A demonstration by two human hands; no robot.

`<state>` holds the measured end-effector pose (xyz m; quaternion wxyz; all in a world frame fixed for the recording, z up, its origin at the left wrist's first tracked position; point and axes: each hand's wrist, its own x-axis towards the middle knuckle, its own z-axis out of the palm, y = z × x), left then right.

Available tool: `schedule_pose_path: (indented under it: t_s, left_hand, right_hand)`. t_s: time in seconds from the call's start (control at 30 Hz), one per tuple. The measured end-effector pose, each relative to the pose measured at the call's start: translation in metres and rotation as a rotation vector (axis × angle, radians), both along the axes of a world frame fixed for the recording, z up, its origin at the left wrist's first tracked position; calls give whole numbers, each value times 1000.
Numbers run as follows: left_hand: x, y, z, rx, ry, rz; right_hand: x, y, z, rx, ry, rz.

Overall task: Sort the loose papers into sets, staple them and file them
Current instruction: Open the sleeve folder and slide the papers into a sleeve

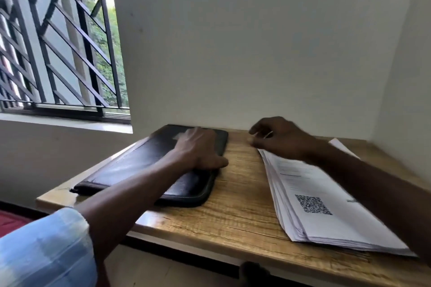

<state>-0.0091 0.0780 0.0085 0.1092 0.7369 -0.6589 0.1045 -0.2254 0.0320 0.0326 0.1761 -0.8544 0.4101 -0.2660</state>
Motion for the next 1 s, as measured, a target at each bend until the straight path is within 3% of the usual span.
schedule_pose_path:
  t_s: [0.23,0.5,0.8,1.0]
  left_hand:
    - [-22,11,-10,-81,-51,-36]
    - [75,-50,-3,58,218,89]
    - [109,-62,-37,109,184,24]
    - [109,-59,-35,150,174,10]
  right_hand:
    - [58,-27,-33,-136,19,35]
    - [80,-114,-31,-120,10,43]
    - [199,-226,-17,63,119,148]
    - [271,-256,-30,295,247,414]
